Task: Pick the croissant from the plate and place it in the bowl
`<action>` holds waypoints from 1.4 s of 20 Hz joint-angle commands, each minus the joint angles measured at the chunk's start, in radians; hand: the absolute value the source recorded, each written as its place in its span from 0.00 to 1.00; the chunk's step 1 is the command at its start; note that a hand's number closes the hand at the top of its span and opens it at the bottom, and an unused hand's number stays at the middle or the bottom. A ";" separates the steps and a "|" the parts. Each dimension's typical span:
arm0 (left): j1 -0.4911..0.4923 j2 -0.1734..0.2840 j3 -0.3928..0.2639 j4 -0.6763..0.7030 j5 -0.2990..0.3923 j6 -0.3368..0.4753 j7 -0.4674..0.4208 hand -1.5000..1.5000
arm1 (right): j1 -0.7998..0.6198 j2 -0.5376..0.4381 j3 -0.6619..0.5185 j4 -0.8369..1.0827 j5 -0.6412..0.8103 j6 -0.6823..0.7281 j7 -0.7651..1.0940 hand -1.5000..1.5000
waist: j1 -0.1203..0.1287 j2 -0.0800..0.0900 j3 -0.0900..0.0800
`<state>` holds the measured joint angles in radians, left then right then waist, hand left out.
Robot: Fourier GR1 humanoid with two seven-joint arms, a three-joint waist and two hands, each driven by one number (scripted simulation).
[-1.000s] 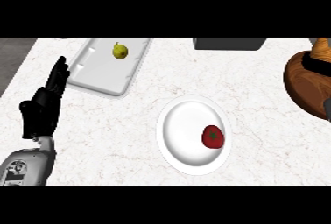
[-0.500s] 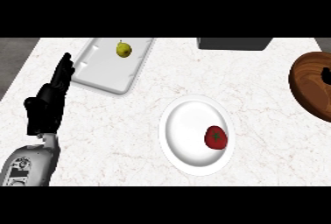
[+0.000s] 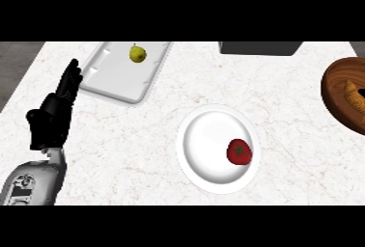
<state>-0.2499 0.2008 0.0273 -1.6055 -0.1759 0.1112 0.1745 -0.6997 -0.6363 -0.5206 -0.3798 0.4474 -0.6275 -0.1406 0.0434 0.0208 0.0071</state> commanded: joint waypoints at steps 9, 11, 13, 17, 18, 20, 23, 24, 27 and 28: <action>0.032 -0.005 0.006 -0.042 -0.016 0.003 0.041 0.50 | 0.034 -0.042 -0.183 0.042 -0.228 0.122 -0.256 0.00 | -0.031 -0.016 -0.005; -0.011 0.016 0.046 0.013 0.013 -0.016 0.023 0.50 | 0.073 -0.055 -0.213 0.013 -0.275 0.183 -0.305 0.00 | -0.040 -0.017 -0.006; 0.014 0.045 0.067 -0.047 0.029 -0.040 0.060 0.50 | 0.132 -0.032 -0.227 -0.034 -0.319 0.226 -0.322 0.00 | -0.046 -0.023 -0.007; 0.070 -0.009 0.033 -0.015 -0.012 0.005 -0.004 0.50 | 0.271 0.000 -0.252 -0.145 -0.399 0.356 -0.378 0.00 | -0.062 -0.027 -0.008; 0.042 0.002 0.026 -0.010 -0.028 0.001 0.017 0.50 | 0.292 -0.024 -0.246 -0.175 -0.411 0.431 -0.358 0.00 | -0.068 -0.028 -0.009; 0.039 0.021 0.058 -0.024 0.016 -0.034 0.006 0.50 | 0.354 0.011 -0.222 -0.254 -0.426 0.444 -0.338 0.00 | -0.058 -0.026 -0.008; 0.070 -0.001 0.040 -0.051 -0.014 -0.006 0.015 0.50 | 0.469 0.116 -0.196 -0.451 -0.455 0.460 -0.290 0.00 | -0.065 -0.029 -0.010; 0.053 0.022 0.075 0.009 0.010 -0.028 -0.022 0.50 | 0.489 0.157 -0.173 -0.525 -0.451 0.436 -0.275 0.00 | -0.064 -0.027 -0.010; 0.090 0.014 0.064 -0.032 0.003 -0.032 -0.026 0.50 | 0.609 0.236 -0.163 -0.662 -0.473 0.428 -0.294 0.00 | -0.058 -0.026 -0.009; 0.043 -0.014 0.046 0.021 -0.022 -0.007 -0.030 0.50 | 0.639 0.233 -0.167 -0.729 -0.492 0.426 -0.249 0.00 | -0.057 -0.024 -0.008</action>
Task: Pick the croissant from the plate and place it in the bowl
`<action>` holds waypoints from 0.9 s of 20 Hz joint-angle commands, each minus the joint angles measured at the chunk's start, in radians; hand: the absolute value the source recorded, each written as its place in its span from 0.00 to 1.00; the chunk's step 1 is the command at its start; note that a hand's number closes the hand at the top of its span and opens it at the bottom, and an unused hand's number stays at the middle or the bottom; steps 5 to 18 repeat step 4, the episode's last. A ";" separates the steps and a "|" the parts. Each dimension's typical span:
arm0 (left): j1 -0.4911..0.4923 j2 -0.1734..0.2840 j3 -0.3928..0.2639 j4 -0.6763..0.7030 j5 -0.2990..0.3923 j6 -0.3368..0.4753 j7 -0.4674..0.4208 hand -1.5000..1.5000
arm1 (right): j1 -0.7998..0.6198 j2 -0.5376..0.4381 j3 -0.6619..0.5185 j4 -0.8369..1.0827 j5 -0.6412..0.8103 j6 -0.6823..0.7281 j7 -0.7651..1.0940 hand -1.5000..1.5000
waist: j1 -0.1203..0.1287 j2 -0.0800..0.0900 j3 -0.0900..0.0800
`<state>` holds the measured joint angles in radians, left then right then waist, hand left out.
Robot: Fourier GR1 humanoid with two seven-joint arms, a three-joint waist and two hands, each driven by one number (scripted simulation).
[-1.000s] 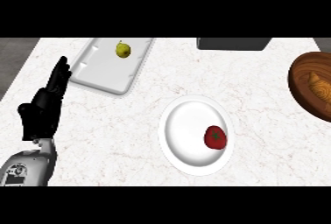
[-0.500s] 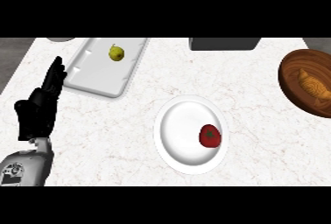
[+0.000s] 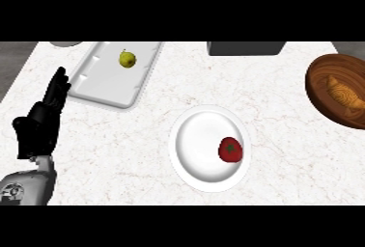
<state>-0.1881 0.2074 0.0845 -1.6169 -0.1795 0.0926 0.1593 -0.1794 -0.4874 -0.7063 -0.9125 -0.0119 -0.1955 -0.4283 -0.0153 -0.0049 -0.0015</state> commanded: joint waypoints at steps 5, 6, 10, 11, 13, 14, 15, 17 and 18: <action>-0.044 -0.012 0.019 0.067 -0.005 0.002 -0.025 0.50 | 0.218 0.127 0.039 -0.395 -0.047 -0.001 0.121 0.00 | 0.004 0.003 0.001; -0.044 -0.012 0.019 0.067 -0.005 0.002 -0.025 0.50 | 0.218 0.127 0.039 -0.395 -0.047 -0.001 0.121 0.00 | 0.004 0.003 0.001; -0.044 -0.012 0.019 0.067 -0.005 0.002 -0.025 0.50 | 0.218 0.127 0.039 -0.395 -0.047 -0.001 0.121 0.00 | 0.004 0.003 0.001; -0.044 -0.012 0.019 0.067 -0.005 0.002 -0.025 0.50 | 0.218 0.127 0.039 -0.395 -0.047 -0.001 0.121 0.00 | 0.004 0.003 0.001; -0.044 -0.012 0.019 0.067 -0.005 0.002 -0.025 0.50 | 0.218 0.127 0.039 -0.395 -0.047 -0.001 0.121 0.00 | 0.004 0.003 0.001; -0.044 -0.012 0.019 0.067 -0.005 0.002 -0.025 0.50 | 0.218 0.127 0.039 -0.395 -0.047 -0.001 0.121 0.00 | 0.004 0.003 0.001; -0.044 -0.012 0.019 0.067 -0.005 0.002 -0.025 0.50 | 0.218 0.127 0.039 -0.395 -0.047 -0.001 0.121 0.00 | 0.004 0.003 0.001; -0.044 -0.012 0.019 0.067 -0.005 0.002 -0.025 0.50 | 0.218 0.127 0.039 -0.395 -0.047 -0.001 0.121 0.00 | 0.004 0.003 0.001; -0.044 -0.012 0.019 0.067 -0.005 0.002 -0.025 0.50 | 0.218 0.127 0.039 -0.395 -0.047 -0.001 0.121 0.00 | 0.004 0.003 0.001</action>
